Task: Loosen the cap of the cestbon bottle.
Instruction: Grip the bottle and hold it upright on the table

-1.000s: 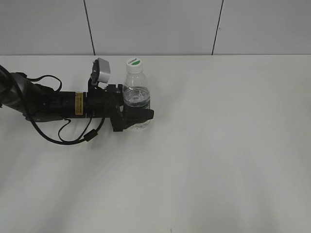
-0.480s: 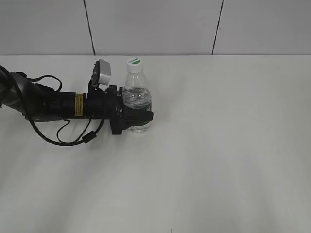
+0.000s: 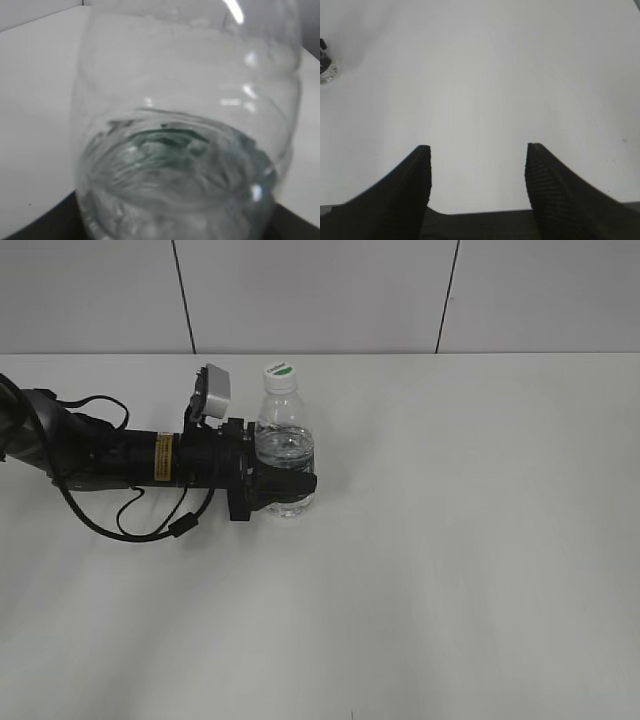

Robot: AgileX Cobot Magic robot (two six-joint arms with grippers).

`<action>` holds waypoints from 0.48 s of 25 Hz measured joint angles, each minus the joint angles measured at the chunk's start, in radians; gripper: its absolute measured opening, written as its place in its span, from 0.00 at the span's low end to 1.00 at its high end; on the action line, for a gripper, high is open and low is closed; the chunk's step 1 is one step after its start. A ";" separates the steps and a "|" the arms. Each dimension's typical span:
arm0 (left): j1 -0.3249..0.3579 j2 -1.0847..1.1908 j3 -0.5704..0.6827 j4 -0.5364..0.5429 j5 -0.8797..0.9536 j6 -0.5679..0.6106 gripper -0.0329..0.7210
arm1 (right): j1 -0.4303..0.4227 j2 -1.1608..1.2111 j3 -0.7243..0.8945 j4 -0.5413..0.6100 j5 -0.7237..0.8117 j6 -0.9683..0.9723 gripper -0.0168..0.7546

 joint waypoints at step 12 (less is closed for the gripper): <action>-0.080 0.000 -0.028 0.029 0.021 0.000 0.59 | 0.000 0.645 -0.425 0.227 0.089 0.007 0.61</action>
